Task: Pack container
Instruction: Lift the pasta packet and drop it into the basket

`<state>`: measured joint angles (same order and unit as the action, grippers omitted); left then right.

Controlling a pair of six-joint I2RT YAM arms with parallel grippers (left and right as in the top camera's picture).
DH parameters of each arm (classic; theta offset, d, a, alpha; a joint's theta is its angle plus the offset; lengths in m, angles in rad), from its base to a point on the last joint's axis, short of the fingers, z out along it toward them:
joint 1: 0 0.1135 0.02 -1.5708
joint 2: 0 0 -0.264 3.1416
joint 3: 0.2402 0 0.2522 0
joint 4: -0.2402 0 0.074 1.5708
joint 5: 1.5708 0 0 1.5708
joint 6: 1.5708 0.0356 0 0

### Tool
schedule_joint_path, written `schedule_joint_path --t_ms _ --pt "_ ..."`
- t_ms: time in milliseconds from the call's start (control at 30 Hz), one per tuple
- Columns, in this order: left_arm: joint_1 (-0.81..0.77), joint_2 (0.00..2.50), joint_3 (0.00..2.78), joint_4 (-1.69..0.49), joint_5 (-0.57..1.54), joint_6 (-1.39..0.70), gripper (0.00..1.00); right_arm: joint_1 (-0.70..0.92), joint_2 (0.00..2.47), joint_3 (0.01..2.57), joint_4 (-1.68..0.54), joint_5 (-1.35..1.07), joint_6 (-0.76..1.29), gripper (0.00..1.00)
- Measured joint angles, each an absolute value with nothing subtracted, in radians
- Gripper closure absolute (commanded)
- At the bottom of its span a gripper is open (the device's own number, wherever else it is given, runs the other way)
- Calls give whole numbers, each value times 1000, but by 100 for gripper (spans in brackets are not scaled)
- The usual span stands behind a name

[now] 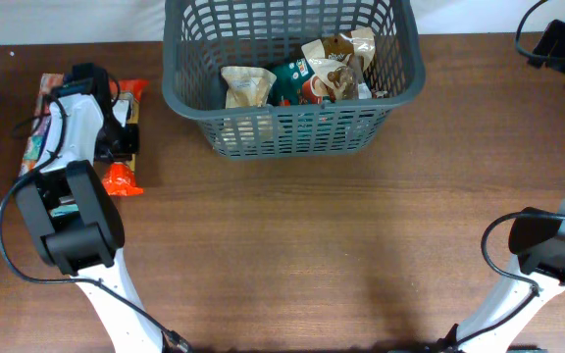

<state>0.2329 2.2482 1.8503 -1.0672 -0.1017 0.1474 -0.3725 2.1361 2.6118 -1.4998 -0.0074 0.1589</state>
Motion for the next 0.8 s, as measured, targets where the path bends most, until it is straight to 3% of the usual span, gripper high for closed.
schedule_joint_path --t_ms 200,433,800 --pt "233 2216 2000 -1069 -101 95 98 -373 2136 2612 -1500 -7 159 1" --pt "199 1998 2123 -1071 -102 82 98 -373 2136 2612 -1500 -7 159 1" --pt "-141 1686 2205 -1002 -166 178 98 -373 2136 2612 -1500 -7 159 1"
